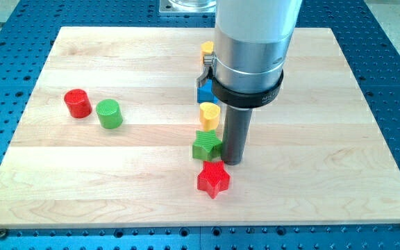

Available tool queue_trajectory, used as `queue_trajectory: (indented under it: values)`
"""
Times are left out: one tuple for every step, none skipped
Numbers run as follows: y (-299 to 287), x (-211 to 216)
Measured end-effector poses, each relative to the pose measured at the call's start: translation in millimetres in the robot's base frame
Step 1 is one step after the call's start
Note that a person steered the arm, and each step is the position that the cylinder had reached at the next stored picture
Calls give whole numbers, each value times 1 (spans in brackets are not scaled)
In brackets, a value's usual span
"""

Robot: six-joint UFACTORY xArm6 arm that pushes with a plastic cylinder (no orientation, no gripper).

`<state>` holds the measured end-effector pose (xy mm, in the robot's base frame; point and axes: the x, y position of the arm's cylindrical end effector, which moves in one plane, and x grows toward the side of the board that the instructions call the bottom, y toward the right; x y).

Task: Push the red circle into the yellow hexagon

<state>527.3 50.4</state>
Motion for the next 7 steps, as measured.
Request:
queue_trajectory:
  values:
    - [0, 6]
    - [34, 19]
    - [40, -1]
    - [49, -94]
    - [70, -192]
    - [70, -293]
    - [66, -335]
